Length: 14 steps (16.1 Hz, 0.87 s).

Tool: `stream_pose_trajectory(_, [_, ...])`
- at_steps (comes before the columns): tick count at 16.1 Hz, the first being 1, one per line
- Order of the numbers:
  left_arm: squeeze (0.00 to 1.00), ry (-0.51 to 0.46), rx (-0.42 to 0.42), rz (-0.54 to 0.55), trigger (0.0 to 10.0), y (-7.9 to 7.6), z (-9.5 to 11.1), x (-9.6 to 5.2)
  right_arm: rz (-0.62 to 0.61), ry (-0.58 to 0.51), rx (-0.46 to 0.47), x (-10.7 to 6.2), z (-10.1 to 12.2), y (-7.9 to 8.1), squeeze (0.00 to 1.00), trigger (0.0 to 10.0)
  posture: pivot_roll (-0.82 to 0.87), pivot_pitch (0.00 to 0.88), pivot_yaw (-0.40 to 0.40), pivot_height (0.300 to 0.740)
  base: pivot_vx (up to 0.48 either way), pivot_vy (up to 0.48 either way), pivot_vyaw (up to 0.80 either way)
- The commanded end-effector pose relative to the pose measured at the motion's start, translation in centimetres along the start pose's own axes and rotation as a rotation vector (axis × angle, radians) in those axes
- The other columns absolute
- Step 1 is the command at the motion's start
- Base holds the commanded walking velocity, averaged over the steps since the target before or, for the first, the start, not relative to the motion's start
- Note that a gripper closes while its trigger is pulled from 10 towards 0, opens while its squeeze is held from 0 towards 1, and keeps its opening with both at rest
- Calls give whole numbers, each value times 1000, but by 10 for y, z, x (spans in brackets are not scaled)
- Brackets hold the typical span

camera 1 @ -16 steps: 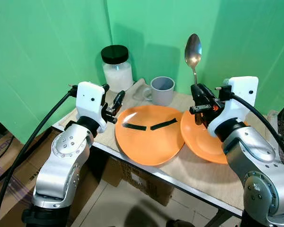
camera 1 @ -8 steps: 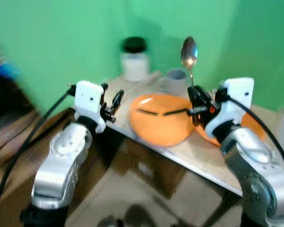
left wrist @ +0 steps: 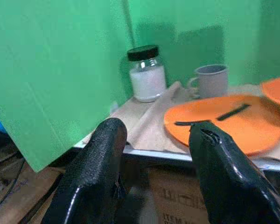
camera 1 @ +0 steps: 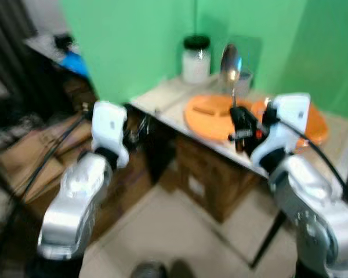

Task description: Setting the table

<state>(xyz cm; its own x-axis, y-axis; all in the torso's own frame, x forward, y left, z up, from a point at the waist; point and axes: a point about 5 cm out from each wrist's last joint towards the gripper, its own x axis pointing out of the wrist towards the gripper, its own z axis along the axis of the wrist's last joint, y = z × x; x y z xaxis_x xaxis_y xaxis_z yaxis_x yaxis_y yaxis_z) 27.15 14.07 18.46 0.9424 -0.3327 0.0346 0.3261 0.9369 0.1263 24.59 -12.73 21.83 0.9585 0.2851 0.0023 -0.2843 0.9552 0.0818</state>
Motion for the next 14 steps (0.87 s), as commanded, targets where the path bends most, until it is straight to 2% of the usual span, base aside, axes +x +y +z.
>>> stream_pose_trajectory(1, [0, -21, 18, -11, 10000, 1, 7, 2, 4, -16, 1, 0, 3, 1, 0, 10000, 13, 0, 66, 740, 0, 0, 0])
stream_pose_trajectory(7, [0, 22, 0, -33, 10000, -5, -5, 0, -33, 39, -15, -3, -15, -7, 0, 10000, 17, 0, 58, 740, 0, 0, -733])
stream_pose_trajectory(12, [0, 109, 24, 31, 10000, 2, -28, -17, -84, 89, -49, -5, -36, -20, 0, 10000, 60, 0, 18, 740, 0, 0, -781])
stream_pose_trajectory(13, [0, 110, 25, 46, 10000, 3, -28, -18, -91, 94, -65, -4, -38, -22, 0, 10000, 70, 0, 10, 740, 0, 0, -781])
stream_pose_trajectory(14, [0, 129, 20, 67, 10000, 6, -34, -23, -120, 111, -121, -4, -46, -30, 0, 10000, 72, 0, 9, 740, 0, 0, -781])
